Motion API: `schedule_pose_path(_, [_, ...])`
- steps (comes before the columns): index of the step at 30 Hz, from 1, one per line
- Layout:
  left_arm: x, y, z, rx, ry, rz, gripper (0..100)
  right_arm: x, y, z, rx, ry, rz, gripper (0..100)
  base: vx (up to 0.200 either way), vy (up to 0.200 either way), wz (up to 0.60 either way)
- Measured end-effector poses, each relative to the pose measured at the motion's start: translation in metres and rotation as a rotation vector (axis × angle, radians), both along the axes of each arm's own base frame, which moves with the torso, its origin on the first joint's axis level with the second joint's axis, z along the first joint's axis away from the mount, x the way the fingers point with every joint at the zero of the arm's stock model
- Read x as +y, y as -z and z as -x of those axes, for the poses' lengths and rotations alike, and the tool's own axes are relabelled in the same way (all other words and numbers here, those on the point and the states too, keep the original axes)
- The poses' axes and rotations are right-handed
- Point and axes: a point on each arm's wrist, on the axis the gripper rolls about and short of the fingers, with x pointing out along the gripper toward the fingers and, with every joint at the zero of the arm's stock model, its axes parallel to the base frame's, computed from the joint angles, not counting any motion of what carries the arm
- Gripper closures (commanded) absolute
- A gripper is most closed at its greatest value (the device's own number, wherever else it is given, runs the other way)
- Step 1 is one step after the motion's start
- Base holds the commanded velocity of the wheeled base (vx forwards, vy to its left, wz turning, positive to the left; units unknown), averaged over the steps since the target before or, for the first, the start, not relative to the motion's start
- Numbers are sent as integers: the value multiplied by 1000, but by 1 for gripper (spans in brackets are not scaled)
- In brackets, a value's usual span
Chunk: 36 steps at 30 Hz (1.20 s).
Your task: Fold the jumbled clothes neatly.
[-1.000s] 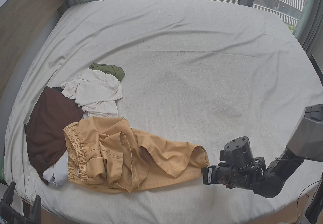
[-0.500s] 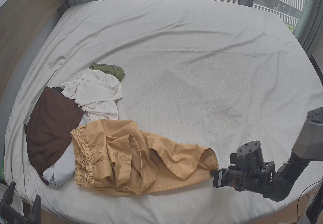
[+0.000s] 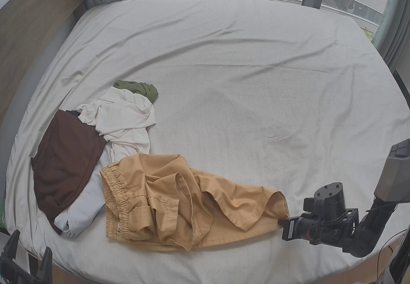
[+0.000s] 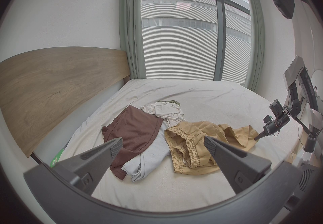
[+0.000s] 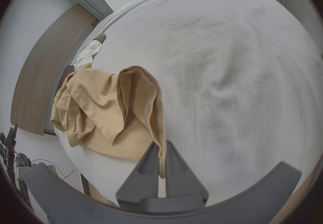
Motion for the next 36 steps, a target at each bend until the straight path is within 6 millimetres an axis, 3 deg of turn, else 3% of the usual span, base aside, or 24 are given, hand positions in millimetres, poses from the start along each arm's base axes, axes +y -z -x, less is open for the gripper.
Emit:
schedule_pose_path(20, [0, 0, 0, 1, 0, -1, 0, -35, 9, 18, 2, 45, 7, 100, 0, 0, 0])
schedule_pose_path(36, [0, 0, 0, 1, 0, 0, 0, -43, 22, 18, 26, 75, 29, 100, 0, 0, 0])
